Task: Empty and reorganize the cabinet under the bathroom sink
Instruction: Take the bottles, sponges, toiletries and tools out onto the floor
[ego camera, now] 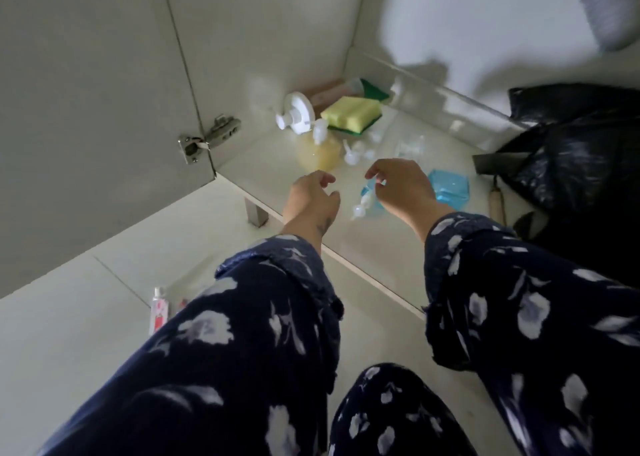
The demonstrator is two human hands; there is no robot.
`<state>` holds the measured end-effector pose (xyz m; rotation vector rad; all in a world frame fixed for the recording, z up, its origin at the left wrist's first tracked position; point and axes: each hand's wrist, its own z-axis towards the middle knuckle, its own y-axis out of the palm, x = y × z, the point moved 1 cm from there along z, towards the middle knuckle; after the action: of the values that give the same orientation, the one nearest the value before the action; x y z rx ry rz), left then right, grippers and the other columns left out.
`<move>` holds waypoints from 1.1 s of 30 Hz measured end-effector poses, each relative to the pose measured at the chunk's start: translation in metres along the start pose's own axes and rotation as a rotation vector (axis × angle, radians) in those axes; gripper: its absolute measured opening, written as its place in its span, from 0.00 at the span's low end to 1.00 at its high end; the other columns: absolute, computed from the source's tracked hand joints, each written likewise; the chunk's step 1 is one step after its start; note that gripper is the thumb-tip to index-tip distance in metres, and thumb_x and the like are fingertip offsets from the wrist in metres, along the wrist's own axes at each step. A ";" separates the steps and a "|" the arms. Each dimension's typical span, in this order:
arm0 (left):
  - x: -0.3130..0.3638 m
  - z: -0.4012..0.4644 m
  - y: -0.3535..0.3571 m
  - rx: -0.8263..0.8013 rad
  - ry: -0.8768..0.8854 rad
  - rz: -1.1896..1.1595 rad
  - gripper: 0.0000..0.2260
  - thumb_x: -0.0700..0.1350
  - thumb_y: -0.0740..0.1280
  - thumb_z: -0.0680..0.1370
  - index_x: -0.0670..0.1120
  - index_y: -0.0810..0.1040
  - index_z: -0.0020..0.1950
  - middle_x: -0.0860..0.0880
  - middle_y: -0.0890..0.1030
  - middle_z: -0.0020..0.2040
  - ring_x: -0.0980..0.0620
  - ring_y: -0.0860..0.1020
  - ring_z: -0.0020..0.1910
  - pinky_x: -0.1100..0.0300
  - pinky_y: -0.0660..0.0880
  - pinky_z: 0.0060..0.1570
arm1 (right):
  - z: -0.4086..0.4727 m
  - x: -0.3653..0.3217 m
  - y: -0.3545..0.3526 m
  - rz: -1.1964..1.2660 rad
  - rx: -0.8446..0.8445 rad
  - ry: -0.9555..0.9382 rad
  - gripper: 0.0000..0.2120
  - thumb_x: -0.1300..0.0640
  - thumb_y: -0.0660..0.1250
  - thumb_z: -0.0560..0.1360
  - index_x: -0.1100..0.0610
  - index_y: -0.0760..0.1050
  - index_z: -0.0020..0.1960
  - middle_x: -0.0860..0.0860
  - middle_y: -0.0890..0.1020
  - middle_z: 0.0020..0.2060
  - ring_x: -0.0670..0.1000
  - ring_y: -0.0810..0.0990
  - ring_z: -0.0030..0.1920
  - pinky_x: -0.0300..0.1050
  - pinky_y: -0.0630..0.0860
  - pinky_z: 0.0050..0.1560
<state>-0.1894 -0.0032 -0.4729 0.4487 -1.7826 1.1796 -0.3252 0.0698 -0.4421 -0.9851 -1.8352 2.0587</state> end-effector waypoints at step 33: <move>0.013 0.016 -0.001 0.210 -0.079 0.105 0.19 0.53 0.72 0.71 0.57 0.77 0.61 0.53 0.77 0.60 0.51 0.77 0.56 0.63 0.69 0.47 | 0.016 0.039 -0.004 -0.112 0.028 -0.011 0.26 0.52 0.77 0.65 0.48 0.72 0.60 0.50 0.74 0.59 0.58 0.76 0.56 0.44 0.69 0.49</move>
<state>-0.2032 -0.0149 -0.4635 0.5354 -1.7744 1.4494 -0.3653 0.0802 -0.4515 -0.8457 -1.8182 2.0216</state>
